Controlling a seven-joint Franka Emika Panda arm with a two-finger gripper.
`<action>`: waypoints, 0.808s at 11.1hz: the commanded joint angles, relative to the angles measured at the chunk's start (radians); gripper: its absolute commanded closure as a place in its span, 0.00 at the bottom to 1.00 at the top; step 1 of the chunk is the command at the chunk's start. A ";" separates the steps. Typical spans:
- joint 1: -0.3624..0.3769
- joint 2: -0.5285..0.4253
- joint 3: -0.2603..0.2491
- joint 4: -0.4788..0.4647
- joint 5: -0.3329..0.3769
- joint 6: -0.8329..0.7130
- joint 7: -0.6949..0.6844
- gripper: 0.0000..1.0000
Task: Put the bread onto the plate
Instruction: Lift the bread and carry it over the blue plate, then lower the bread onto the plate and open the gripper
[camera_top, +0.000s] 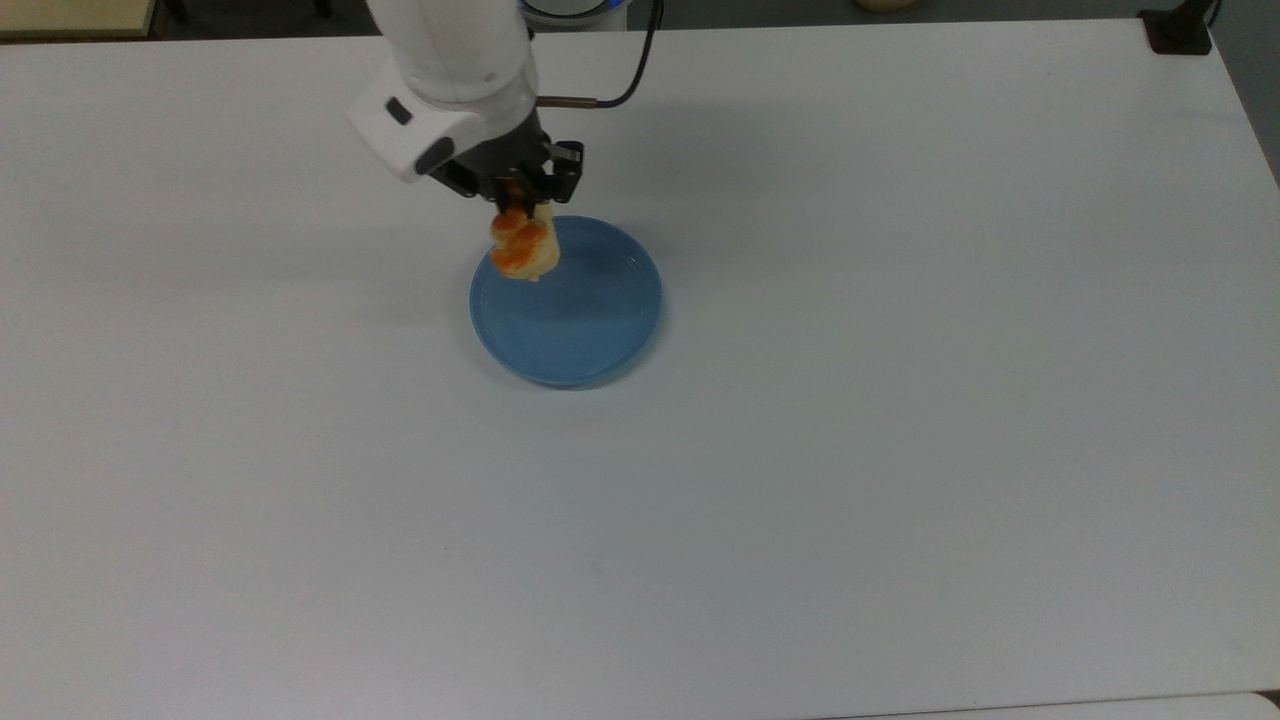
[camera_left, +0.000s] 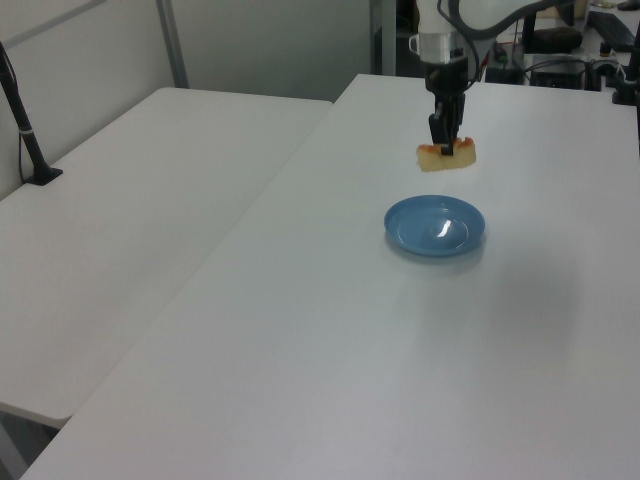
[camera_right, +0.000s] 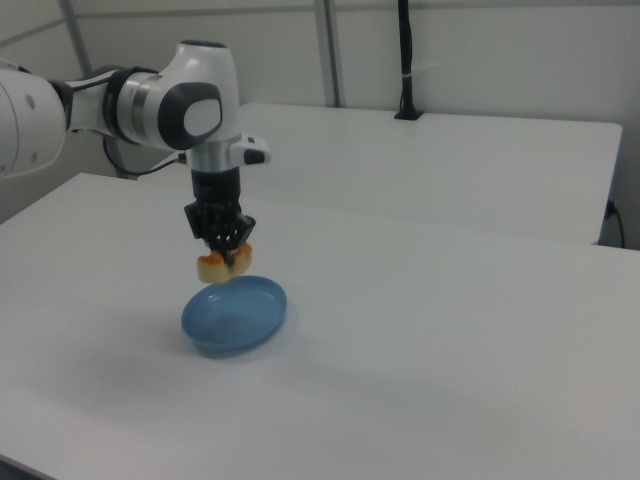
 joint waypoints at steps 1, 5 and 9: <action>0.022 -0.050 0.009 -0.173 0.023 0.144 0.047 0.80; 0.044 0.005 0.010 -0.247 0.017 0.359 0.096 0.80; 0.050 0.064 0.009 -0.244 -0.029 0.445 0.096 0.72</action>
